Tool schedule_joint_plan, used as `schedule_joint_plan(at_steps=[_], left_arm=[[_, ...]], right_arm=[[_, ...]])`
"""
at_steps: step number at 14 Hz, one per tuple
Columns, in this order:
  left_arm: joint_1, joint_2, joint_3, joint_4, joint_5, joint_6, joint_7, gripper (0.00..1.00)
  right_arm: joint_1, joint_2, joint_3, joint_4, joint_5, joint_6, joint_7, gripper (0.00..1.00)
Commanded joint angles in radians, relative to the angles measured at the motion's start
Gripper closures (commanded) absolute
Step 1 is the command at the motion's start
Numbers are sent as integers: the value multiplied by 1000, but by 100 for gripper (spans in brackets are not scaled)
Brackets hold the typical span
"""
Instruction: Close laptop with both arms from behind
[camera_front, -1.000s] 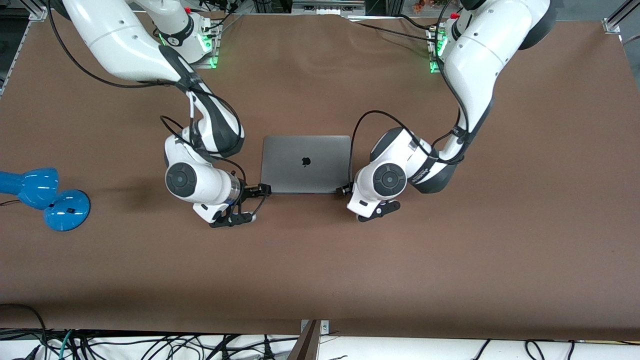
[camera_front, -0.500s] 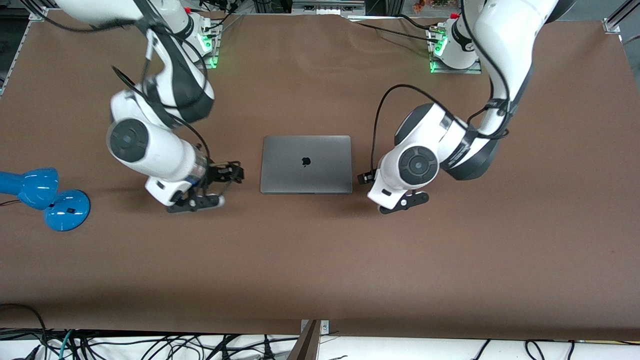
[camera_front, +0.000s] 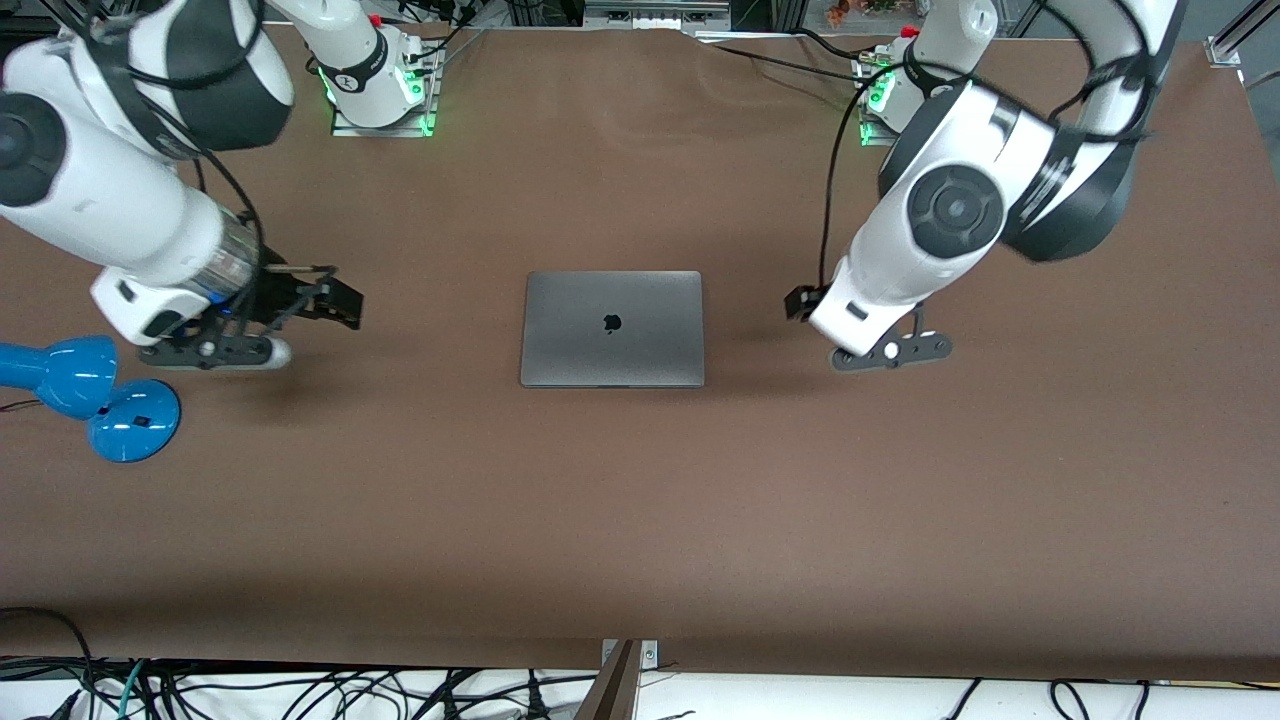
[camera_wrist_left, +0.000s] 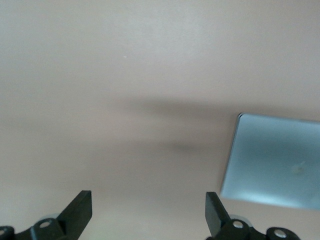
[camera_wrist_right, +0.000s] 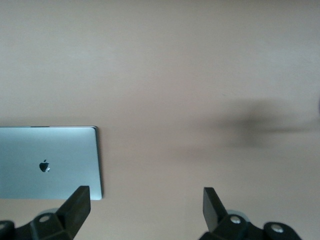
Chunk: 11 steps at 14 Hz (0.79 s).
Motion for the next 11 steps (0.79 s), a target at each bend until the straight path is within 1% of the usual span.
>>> schedule_joint_plan(at_steps=[1,4,6,7,9,11], left_arm=[[76,-187,-6,-161,-35,7,137,0],[157,-335,-5,-259,-80,6,244,0],[202,-424,-3,-316,-113,-5,315,0],[205,-448,-3,-333,-115,-11,332,0],[222,-505,18,-387,-123,-13,413,0],[280,-527,30,-398,-178,-13,514,0]], right_arm=[[2,-59,-42,-23,-7,-57,-28,0],[2,-91,-82,-23,-7,-134,-66,0],[-1,-116,-109,-25,-7,-151,-109,0],[-11,-124,-116,-26,-7,-154,-132,0],[-48,-138,-116,-34,-4,-171,-149,0],[-74,-145,-116,-42,-4,-172,-152,0]])
